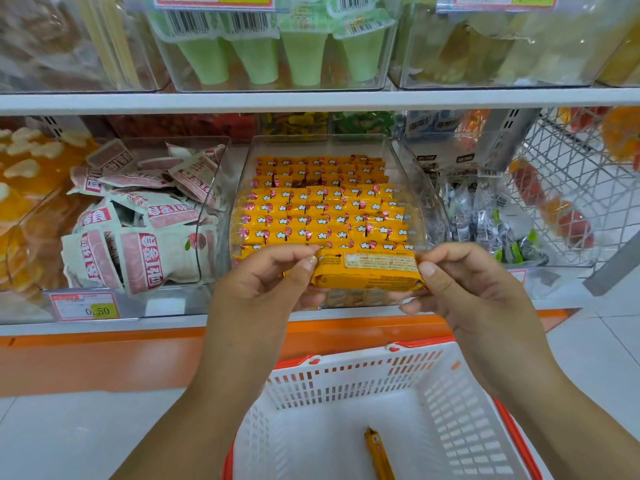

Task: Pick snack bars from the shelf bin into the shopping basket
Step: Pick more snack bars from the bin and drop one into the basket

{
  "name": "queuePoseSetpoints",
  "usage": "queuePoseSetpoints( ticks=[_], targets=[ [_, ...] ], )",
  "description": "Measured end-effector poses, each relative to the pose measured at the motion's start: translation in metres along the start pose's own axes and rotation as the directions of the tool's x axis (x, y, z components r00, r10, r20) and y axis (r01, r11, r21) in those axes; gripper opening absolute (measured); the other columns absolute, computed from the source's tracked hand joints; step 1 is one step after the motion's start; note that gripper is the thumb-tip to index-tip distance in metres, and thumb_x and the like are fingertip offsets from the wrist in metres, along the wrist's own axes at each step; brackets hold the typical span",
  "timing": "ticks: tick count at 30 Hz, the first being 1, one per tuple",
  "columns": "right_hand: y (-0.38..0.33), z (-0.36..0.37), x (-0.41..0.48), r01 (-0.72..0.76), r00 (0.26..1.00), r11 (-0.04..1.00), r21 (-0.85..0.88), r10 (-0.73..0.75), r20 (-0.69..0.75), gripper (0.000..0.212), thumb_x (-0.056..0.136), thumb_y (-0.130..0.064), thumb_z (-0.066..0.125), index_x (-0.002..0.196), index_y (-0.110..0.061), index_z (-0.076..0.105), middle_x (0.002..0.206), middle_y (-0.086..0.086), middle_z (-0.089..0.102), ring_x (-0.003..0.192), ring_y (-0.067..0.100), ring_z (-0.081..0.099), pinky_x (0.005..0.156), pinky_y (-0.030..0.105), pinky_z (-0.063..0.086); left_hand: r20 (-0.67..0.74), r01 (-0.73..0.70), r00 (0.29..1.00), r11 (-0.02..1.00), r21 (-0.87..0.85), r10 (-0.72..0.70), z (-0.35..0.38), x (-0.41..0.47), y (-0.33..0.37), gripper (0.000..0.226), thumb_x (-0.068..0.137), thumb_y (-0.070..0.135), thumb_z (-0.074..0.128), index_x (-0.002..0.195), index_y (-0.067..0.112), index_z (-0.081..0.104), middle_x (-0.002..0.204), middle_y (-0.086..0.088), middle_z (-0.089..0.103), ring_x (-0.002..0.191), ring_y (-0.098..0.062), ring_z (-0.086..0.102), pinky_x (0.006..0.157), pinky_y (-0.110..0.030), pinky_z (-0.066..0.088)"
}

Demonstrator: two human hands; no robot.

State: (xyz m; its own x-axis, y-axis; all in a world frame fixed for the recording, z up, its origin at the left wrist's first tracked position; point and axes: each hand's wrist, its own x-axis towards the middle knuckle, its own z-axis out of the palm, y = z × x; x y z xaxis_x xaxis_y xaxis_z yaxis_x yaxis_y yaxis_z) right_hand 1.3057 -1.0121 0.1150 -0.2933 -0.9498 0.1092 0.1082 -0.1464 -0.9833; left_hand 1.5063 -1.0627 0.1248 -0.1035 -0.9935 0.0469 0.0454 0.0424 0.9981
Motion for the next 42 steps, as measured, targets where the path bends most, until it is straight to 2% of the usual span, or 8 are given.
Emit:
queuePoseSetpoints(
  ticks=[4,12,20,26,30,36,39,42],
  targets=[
    [0.001,-0.003,0.000,-0.025,0.998,1.000,-0.013,0.026,0.055,0.047,0.060,-0.058,0.082,0.093,-0.027,0.071,0.098,0.013,0.074,0.084,0.032,0.074,0.074,0.029,0.058,0.065,0.039,0.997,0.999,0.010,-0.040,0.000,-0.002,0.002,0.023,0.072,0.033,0.069,0.094,0.038,0.073,0.083,0.006,0.077,0.079,-0.013,0.074,0.074,-0.020,0.058],
    [0.003,-0.004,0.004,-0.083,0.996,0.991,0.109,0.078,0.052,0.044,0.062,-0.027,0.072,0.101,-0.008,0.066,0.089,0.017,0.074,0.080,0.030,0.074,0.068,0.025,0.057,0.099,0.132,0.987,0.989,-0.074,-0.124,-0.004,0.006,-0.002,0.023,0.088,0.003,0.063,0.098,0.019,0.075,0.089,-0.005,0.078,0.083,-0.019,0.075,0.074,-0.020,0.059],
    [0.007,-0.004,0.004,-0.100,0.985,0.987,0.123,0.081,0.152,0.064,0.061,-0.031,0.086,0.117,-0.010,0.063,0.101,0.020,0.073,0.095,0.033,0.072,0.079,0.028,0.057,0.120,0.142,0.983,0.990,-0.015,-0.139,-0.007,0.011,-0.007,0.015,0.094,0.011,0.059,0.100,0.017,0.071,0.086,-0.005,0.077,0.086,-0.017,0.075,0.072,-0.020,0.058],
    [0.008,-0.002,0.003,-0.034,0.997,0.999,-0.023,0.035,0.073,0.027,0.069,-0.047,0.077,0.087,-0.029,0.069,0.092,0.009,0.074,0.091,0.034,0.072,0.081,0.041,0.055,0.167,0.077,0.981,0.988,0.133,-0.099,-0.005,0.008,-0.008,0.013,0.093,0.028,0.058,0.098,0.028,0.069,0.081,0.005,0.077,0.080,-0.010,0.074,0.069,-0.017,0.057],
    [0.013,0.000,0.004,-0.080,0.995,0.996,0.033,0.078,0.062,0.040,0.061,-0.049,0.084,0.083,-0.021,0.067,0.088,0.015,0.073,0.088,0.036,0.073,0.073,0.033,0.057,0.144,0.001,0.989,0.961,0.275,-0.043,-0.005,0.008,-0.014,0.013,0.093,0.033,0.058,0.091,0.035,0.070,0.075,0.020,0.070,0.075,-0.004,0.073,0.064,-0.007,0.049],
    [0.007,0.012,0.036,-0.103,0.994,0.995,0.009,0.102,0.037,0.045,0.073,-0.031,0.076,0.111,-0.011,0.062,0.099,0.009,0.075,0.090,0.031,0.073,0.076,0.030,0.059,0.110,-0.115,0.991,0.886,0.450,0.073,-0.007,0.037,-0.016,0.019,0.092,0.034,0.062,0.107,0.039,0.070,0.092,0.025,0.070,0.089,0.010,0.063,0.075,-0.007,0.049],
    [0.001,0.028,0.076,-0.023,1.000,0.987,-0.157,0.020,-0.016,0.019,0.091,-0.013,0.063,0.109,-0.015,0.062,0.100,0.001,0.075,0.089,0.020,0.073,0.080,0.030,0.059,0.078,-0.162,0.987,0.790,0.592,0.144,-0.007,0.058,-0.021,0.037,0.093,0.039,0.061,0.130,0.041,0.058,0.125,0.027,0.057,0.113,0.007,0.051,0.095,-0.013,0.041],
    [0.004,0.045,0.119,0.095,0.992,0.925,-0.367,-0.118,-0.040,0.012,0.095,-0.018,0.062,0.100,-0.027,0.057,0.097,-0.004,0.073,0.088,0.012,0.071,0.079,0.029,0.056,0.137,-0.193,0.981,0.667,0.720,0.136,-0.004,0.072,-0.029,0.053,0.093,0.049,0.057,0.143,0.040,0.044,0.147,0.023,0.039,0.137,0.000,0.028,0.109,-0.021,0.021]
  ],
)
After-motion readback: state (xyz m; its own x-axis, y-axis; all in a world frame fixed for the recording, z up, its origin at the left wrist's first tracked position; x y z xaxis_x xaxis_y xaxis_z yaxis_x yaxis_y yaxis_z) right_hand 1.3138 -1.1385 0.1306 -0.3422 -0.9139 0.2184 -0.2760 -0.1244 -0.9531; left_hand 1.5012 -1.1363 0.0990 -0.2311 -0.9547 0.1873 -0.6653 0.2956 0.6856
